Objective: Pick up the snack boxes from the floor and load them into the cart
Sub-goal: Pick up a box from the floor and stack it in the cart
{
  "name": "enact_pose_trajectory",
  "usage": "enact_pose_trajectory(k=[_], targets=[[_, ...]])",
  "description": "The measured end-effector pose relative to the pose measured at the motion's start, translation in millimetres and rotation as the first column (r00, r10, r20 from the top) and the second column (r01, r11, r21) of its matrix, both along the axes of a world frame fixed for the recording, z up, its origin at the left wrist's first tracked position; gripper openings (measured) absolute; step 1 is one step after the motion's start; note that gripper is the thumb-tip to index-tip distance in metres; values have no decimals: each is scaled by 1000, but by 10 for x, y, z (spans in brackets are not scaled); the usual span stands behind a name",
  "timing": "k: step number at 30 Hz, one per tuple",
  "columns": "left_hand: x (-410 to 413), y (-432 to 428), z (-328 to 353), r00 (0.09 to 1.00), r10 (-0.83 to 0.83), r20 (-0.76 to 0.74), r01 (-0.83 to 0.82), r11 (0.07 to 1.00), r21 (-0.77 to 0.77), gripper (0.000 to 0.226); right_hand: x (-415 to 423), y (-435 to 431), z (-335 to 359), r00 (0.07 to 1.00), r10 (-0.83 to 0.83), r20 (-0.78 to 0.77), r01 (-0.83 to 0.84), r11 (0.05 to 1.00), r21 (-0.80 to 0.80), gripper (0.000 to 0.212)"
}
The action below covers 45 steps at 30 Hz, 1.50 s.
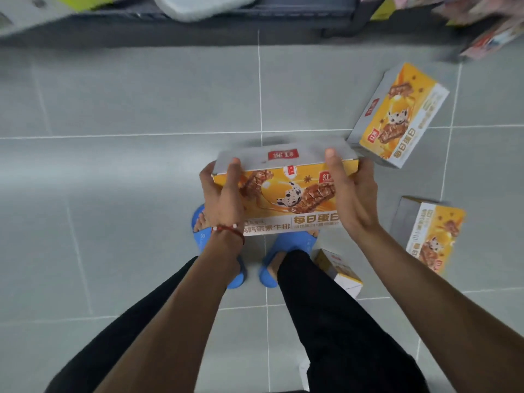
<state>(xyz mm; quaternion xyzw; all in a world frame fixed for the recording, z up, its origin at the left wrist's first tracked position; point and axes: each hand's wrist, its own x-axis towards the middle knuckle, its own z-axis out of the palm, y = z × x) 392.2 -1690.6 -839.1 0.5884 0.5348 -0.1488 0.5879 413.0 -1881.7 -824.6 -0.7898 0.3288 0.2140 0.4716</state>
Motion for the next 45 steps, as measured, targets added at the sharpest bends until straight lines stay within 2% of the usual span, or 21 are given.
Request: enact_pose_trajectory(k=[3,6,10,14,16,19,23,27,34,40,45], targets=[[-25,259,646,999,38,34,-37,999,-15,40,17,220,654,1000,0,31,-1,999,32,44],[-70,518,1276,993,84,81,-80,996,-47,33,8,425,1301,997,28,74,-31,998,46,41],[-192,838,2043,987,89,130,-83,995,-46,41,-71,714,2104,986,76,149,-89,993,82,59],[-380,1122,2788,973,100,208,-96,995,-28,60,-193,961,2802,962,160,221,-188,976,109,52],[-510,1252,3128,966,121,231,-120,993,-15,64,-253,1099,3124,944,209,254,-244,963,115,57],[-774,1394,3615,954,136,266,-151,988,37,66,-360,1262,3541,913,280,296,-332,933,141,67],[-1136,1487,4211,948,109,300,-161,975,155,68,-498,1436,4028,885,340,317,-425,869,254,74],[-1480,1620,4629,941,129,312,-218,937,272,68,-632,1619,4408,849,405,340,-509,799,319,78],[-1936,1959,5135,861,323,393,-451,843,293,62,-749,2238,4831,736,542,407,-669,676,310,79],[-2351,2614,5287,786,441,432,-588,749,305,63,-892,3195,5078,610,649,454,-787,560,258,77],[-2860,3474,5352,748,481,457,-646,688,331,71,-1243,4285,5217,557,684,471,-829,495,261,72]])
